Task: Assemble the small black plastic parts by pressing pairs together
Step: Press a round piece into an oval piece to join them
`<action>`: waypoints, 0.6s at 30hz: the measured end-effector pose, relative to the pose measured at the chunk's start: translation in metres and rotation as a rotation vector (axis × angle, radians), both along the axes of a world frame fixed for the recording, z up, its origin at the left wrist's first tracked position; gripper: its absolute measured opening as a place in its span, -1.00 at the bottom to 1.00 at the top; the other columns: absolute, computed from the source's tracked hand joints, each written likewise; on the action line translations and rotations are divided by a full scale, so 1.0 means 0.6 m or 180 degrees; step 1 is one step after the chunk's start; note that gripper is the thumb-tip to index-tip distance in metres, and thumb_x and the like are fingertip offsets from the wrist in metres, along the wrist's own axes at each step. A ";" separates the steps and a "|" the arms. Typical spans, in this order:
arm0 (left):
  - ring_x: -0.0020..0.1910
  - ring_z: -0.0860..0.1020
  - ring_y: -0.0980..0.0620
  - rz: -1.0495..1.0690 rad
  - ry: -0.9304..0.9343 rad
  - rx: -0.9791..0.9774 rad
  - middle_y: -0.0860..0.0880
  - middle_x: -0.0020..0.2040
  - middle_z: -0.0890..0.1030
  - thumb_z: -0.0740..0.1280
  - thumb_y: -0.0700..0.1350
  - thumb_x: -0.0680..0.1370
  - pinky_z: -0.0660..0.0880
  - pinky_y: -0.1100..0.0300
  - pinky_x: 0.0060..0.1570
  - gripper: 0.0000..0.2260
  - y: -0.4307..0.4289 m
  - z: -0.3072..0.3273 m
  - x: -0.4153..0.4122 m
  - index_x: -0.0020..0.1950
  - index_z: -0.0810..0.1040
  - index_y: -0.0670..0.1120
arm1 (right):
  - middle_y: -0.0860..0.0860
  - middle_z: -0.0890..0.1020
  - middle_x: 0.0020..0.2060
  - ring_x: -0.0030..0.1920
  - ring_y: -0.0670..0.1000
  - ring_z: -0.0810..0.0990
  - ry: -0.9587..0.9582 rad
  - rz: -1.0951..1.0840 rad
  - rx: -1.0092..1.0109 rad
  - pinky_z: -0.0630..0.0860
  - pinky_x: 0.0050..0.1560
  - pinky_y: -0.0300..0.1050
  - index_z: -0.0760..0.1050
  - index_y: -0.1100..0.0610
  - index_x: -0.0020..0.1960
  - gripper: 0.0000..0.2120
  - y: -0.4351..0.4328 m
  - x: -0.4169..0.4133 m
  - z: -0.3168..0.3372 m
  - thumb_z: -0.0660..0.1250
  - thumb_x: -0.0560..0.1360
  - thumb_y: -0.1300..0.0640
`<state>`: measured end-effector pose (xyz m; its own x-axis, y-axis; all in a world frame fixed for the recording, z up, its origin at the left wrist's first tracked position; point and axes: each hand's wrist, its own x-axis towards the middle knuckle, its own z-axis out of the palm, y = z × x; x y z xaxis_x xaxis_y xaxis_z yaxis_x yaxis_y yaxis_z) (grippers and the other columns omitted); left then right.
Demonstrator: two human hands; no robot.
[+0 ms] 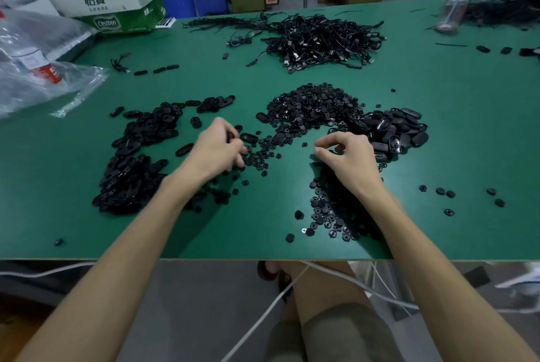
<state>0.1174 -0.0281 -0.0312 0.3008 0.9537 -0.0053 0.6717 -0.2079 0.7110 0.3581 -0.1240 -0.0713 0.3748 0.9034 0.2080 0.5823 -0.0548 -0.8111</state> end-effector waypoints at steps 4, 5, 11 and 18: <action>-0.13 0.60 0.08 -0.0634 0.0369 0.0419 -0.04 -0.03 0.60 0.11 -0.27 0.65 0.55 0.05 -0.10 -0.79 -0.025 -0.015 0.055 0.06 0.48 -0.03 | -0.10 0.70 -0.06 0.13 0.17 0.56 -0.0009 -0.0019 0.0024 0.54 0.17 0.12 0.67 -0.03 -0.02 -0.96 0.002 0.002 -0.001 0.47 0.55 0.10; -0.02 0.56 0.01 -0.0751 0.0634 0.0619 -0.04 0.03 0.55 0.09 -0.26 0.66 0.54 0.00 0.02 -0.78 -0.026 -0.018 0.064 0.06 0.50 -0.05 | -0.10 0.69 -0.07 0.13 0.18 0.56 -0.0001 -0.0019 0.0036 0.54 0.16 0.11 0.67 -0.03 -0.03 -0.96 0.002 0.002 -0.002 0.46 0.56 0.10; 0.11 0.44 -0.04 -0.0982 0.1428 0.1031 -0.04 0.08 0.44 0.14 -0.07 0.68 0.45 0.01 0.05 -0.84 -0.026 -0.032 0.092 0.13 0.48 -0.09 | -0.10 0.70 -0.08 0.12 0.19 0.57 -0.0057 -0.0009 0.0035 0.55 0.15 0.12 0.69 0.02 0.02 -0.92 0.006 0.002 -0.006 0.43 0.57 0.13; 0.01 0.45 -0.06 -0.0906 0.1435 0.1174 -0.06 0.03 0.42 0.28 0.01 0.69 0.51 -0.06 0.04 -0.81 -0.018 -0.042 0.097 0.06 0.44 -0.11 | -0.16 0.67 -0.12 0.12 0.16 0.57 -0.0042 0.0020 0.0022 0.55 0.16 0.10 0.69 0.00 0.04 -0.91 0.008 0.002 -0.008 0.42 0.58 0.13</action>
<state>0.1757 -0.0387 -0.0562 0.5870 0.8003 0.1225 0.7702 -0.5987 0.2200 0.3592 -0.1192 -0.0763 0.3663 0.9043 0.2192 0.5933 -0.0455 -0.8037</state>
